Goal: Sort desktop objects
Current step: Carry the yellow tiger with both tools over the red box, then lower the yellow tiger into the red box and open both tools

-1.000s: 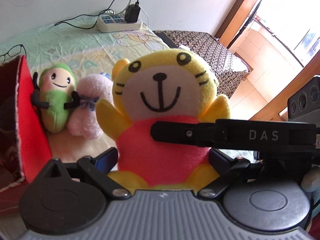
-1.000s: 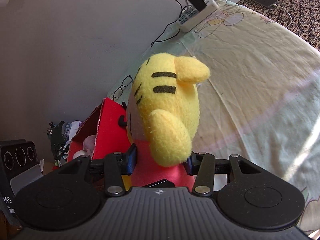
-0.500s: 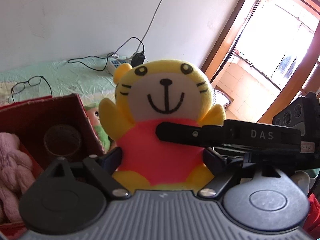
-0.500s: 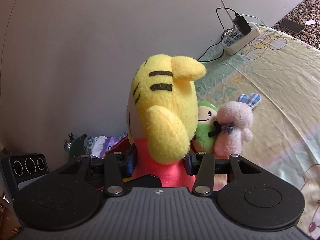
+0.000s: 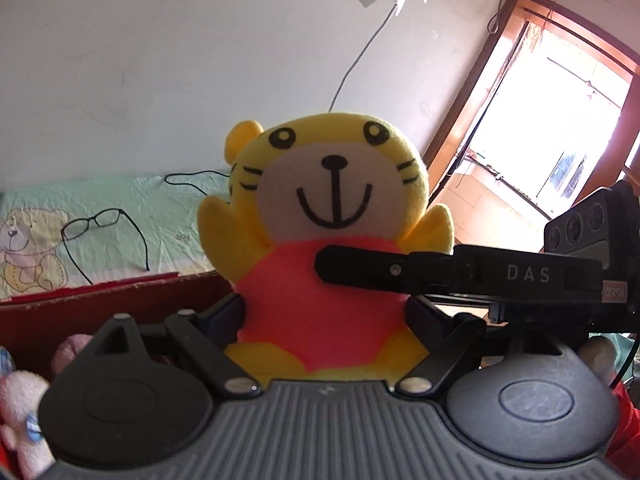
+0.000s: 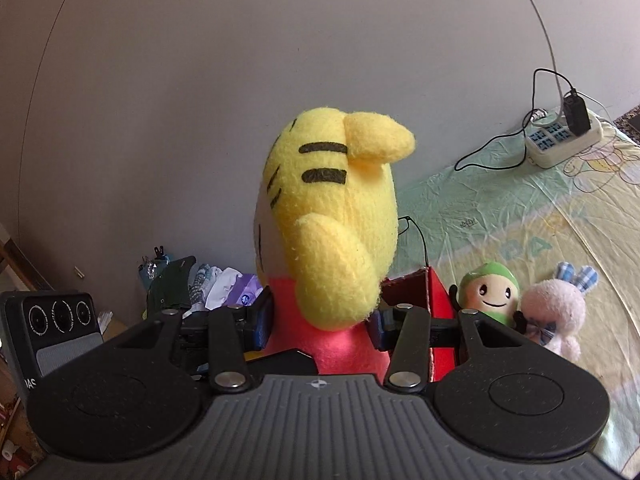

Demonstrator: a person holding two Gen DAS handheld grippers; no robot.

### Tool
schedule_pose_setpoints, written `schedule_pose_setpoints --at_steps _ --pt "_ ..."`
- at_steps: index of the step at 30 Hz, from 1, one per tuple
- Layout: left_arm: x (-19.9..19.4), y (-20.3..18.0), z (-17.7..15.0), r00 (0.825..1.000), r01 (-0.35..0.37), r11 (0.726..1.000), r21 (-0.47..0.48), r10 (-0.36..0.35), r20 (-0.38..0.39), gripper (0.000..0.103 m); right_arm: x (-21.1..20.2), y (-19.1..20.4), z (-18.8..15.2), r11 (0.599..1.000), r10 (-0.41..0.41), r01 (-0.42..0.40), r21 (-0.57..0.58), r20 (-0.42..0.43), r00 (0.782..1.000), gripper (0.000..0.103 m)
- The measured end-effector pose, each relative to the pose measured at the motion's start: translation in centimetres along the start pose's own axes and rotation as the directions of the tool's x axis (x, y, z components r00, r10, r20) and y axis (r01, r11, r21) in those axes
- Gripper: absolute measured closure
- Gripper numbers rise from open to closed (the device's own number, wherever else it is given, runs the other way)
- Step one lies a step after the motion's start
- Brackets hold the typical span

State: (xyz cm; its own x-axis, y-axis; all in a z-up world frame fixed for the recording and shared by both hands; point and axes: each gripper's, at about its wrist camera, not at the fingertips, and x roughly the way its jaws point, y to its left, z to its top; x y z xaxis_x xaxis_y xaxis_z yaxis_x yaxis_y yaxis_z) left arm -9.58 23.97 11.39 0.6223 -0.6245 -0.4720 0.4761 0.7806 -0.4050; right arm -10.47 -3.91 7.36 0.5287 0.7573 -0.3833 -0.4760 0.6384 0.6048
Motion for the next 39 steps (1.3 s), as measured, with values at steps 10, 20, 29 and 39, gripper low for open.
schedule_pose_setpoints --at_steps 10,20,29,39 --pt "2.3 2.3 -2.9 0.996 -0.029 0.997 -0.076 0.023 -0.081 0.016 4.8 1.6 -1.8 0.971 -0.21 0.186 -0.151 -0.165 0.964 0.054" --pt "3.4 3.9 -5.0 0.985 -0.073 0.995 -0.067 0.061 -0.162 0.016 8.2 1.4 -4.1 0.911 -0.377 0.304 -0.278 -0.261 0.889 0.054" --pt "4.4 5.7 -5.3 0.982 -0.074 0.991 -0.11 0.053 -0.182 0.013 10.6 0.7 -4.1 0.896 -0.418 0.317 -0.312 -0.35 0.838 0.049" --pt "5.5 6.9 -5.7 0.972 -0.095 0.987 -0.13 0.064 -0.225 0.011 11.6 0.2 -4.4 0.897 -0.414 0.309 -0.316 -0.352 0.839 0.046"
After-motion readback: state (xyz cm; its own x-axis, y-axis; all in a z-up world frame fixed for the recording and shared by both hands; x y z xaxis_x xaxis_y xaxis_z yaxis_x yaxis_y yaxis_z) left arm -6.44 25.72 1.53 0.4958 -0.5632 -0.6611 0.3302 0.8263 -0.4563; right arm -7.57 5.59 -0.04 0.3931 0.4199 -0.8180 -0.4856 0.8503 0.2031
